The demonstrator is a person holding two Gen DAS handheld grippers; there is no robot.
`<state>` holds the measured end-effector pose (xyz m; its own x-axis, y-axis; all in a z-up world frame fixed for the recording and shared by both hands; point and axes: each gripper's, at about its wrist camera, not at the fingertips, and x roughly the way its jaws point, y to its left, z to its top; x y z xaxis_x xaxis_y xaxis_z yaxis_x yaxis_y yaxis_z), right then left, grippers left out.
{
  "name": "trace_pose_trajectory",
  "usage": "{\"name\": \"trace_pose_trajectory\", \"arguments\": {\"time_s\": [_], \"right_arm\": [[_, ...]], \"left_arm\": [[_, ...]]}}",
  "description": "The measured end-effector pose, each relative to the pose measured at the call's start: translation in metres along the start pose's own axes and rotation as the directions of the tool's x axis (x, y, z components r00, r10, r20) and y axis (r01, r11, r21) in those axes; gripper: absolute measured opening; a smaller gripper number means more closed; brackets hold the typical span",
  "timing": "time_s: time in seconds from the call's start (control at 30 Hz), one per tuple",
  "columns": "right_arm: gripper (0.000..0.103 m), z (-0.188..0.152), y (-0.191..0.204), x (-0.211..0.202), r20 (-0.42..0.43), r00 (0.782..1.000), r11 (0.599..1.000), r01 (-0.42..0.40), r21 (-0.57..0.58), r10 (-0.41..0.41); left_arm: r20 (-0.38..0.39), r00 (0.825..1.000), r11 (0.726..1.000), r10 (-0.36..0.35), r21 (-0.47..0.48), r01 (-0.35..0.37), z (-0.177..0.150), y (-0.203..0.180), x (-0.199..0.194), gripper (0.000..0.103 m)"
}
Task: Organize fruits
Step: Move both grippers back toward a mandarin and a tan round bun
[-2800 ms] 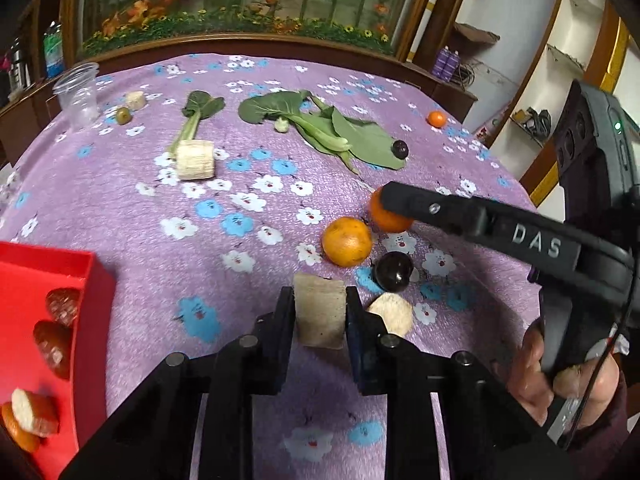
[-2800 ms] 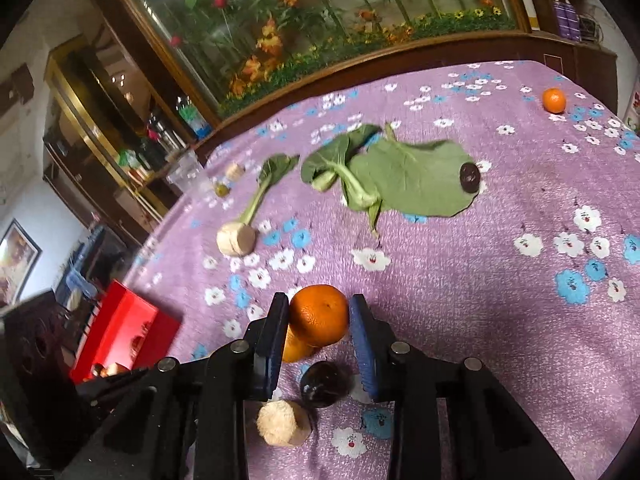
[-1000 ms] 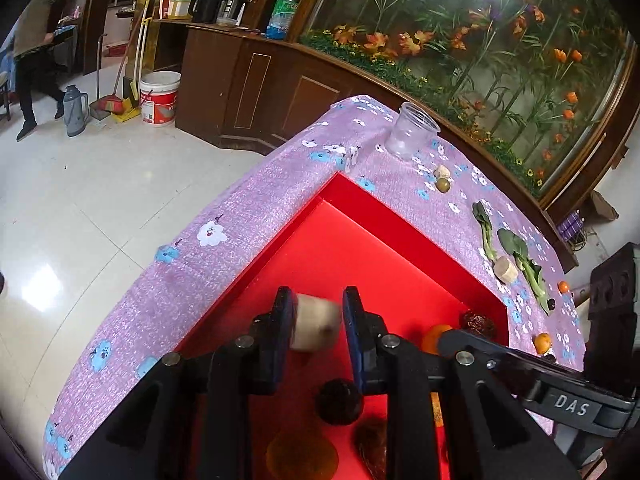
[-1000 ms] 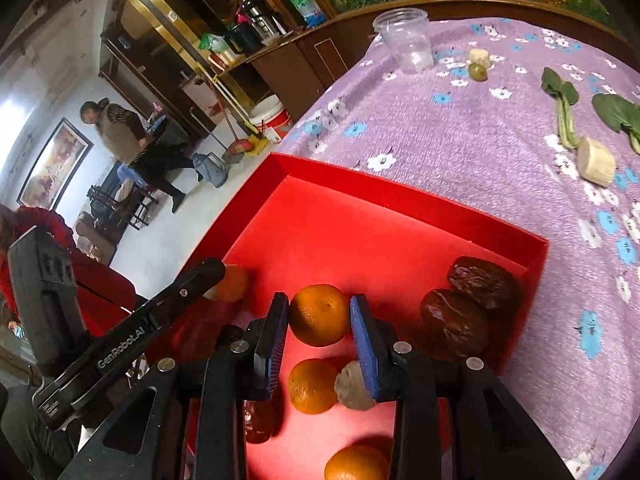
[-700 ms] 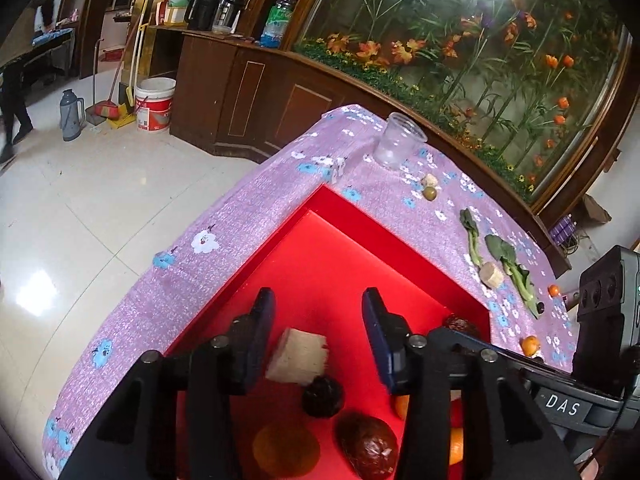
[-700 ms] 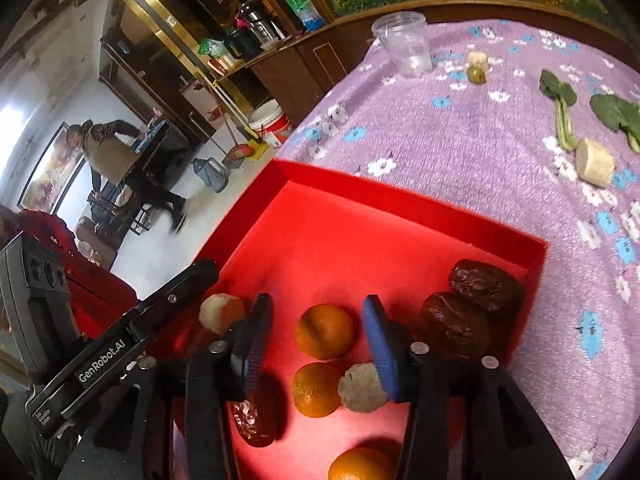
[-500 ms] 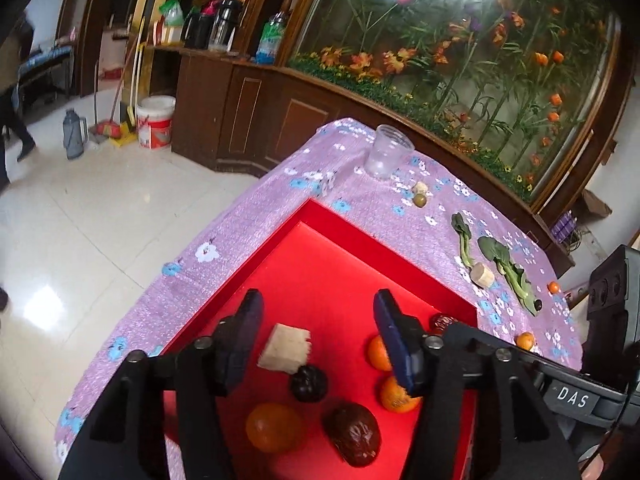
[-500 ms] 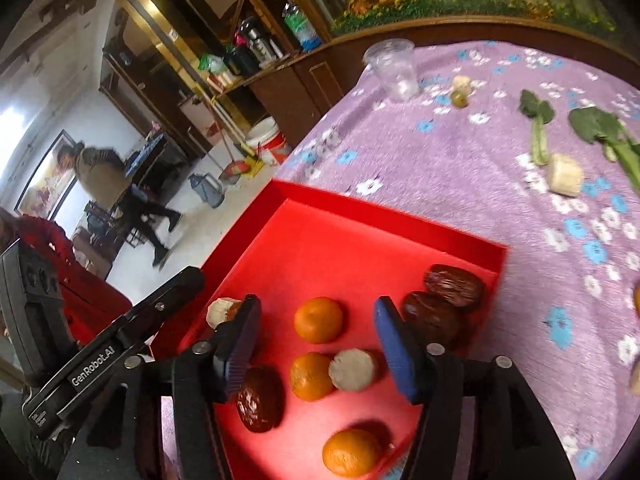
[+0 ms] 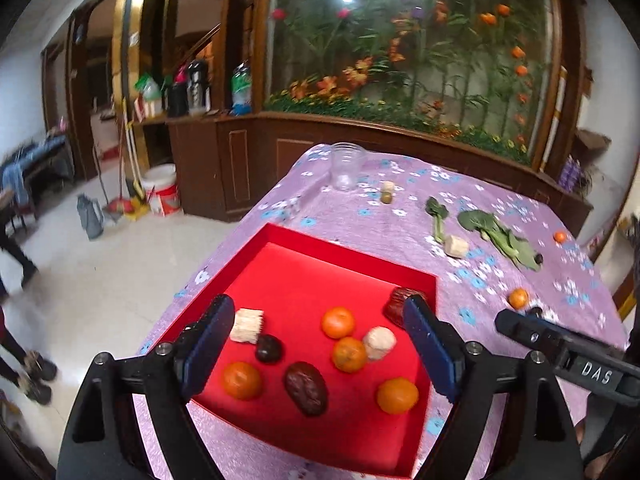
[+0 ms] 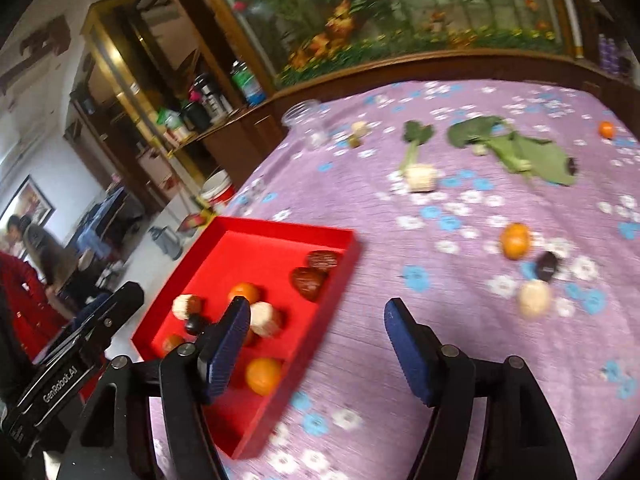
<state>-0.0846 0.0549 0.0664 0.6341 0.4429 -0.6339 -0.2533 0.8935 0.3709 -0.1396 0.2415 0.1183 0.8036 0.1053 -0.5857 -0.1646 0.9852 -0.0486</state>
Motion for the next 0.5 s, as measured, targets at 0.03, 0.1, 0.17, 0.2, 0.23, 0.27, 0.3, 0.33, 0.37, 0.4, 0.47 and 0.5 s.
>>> {"name": "trace_pose_trajectory", "arguments": {"time_s": [0.03,0.1,0.17,0.2,0.23,0.27,0.3,0.33,0.37,0.4,0.47,0.5], "right_arm": [[0.077,-0.001,-0.005,-0.007,0.012,1.0,1.0,0.013,0.003,-0.013],[0.079,-0.003,-0.013,-0.018,0.032,0.999,0.999,0.033,0.014,-0.033],[0.08,-0.006,-0.022,-0.027,0.047,0.998,0.999,0.042,0.027,-0.043],[0.08,-0.007,-0.028,-0.032,0.054,0.997,0.998,0.048,0.033,-0.049],[0.08,-0.008,-0.032,-0.035,0.059,0.997,0.998,0.054,0.037,-0.056],[0.081,-0.009,-0.037,-0.038,0.064,0.996,0.997,0.059,0.041,-0.061],[0.081,-0.011,-0.043,-0.042,0.071,0.995,0.997,0.065,0.047,-0.068],[0.081,-0.013,-0.047,-0.045,0.076,0.994,0.996,0.07,0.052,-0.074],[0.081,-0.014,-0.05,-0.047,0.079,0.994,0.996,0.074,0.055,-0.079],[0.081,-0.015,-0.056,-0.05,0.082,0.993,0.995,0.081,0.061,-0.086],[0.081,-0.017,-0.065,-0.054,0.086,0.992,0.993,0.088,0.075,-0.094],[0.081,-0.018,-0.071,-0.056,0.088,0.991,0.992,0.091,0.084,-0.099]], "left_arm": [[0.004,1.0,1.0,-0.003,0.015,0.003,-0.001,-0.006,-0.003,0.085],[0.004,1.0,0.999,-0.013,0.036,0.013,-0.002,-0.016,-0.008,0.085],[0.004,1.0,0.998,-0.019,0.053,0.019,-0.003,-0.024,-0.011,0.085],[0.004,1.0,0.998,-0.022,0.065,0.021,-0.003,-0.029,-0.013,0.085],[0.004,1.0,0.997,-0.024,0.071,0.023,-0.002,-0.032,-0.015,0.085],[0.003,1.0,0.997,-0.026,0.079,0.026,-0.002,-0.036,-0.016,0.085],[0.003,1.0,0.996,-0.029,0.084,0.028,-0.002,-0.039,-0.017,0.085],[0.003,1.0,0.995,-0.03,0.09,0.03,-0.002,-0.042,-0.019,0.085],[0.002,1.0,0.995,-0.031,0.097,0.031,-0.002,-0.046,-0.019,0.085],[0.001,1.0,0.994,-0.031,0.106,0.031,-0.002,-0.05,-0.019,0.085],[-0.002,0.999,0.992,-0.034,0.118,0.034,-0.003,-0.055,-0.02,0.085],[-0.006,0.999,0.991,-0.035,0.127,0.036,-0.004,-0.059,-0.019,0.085]]}}
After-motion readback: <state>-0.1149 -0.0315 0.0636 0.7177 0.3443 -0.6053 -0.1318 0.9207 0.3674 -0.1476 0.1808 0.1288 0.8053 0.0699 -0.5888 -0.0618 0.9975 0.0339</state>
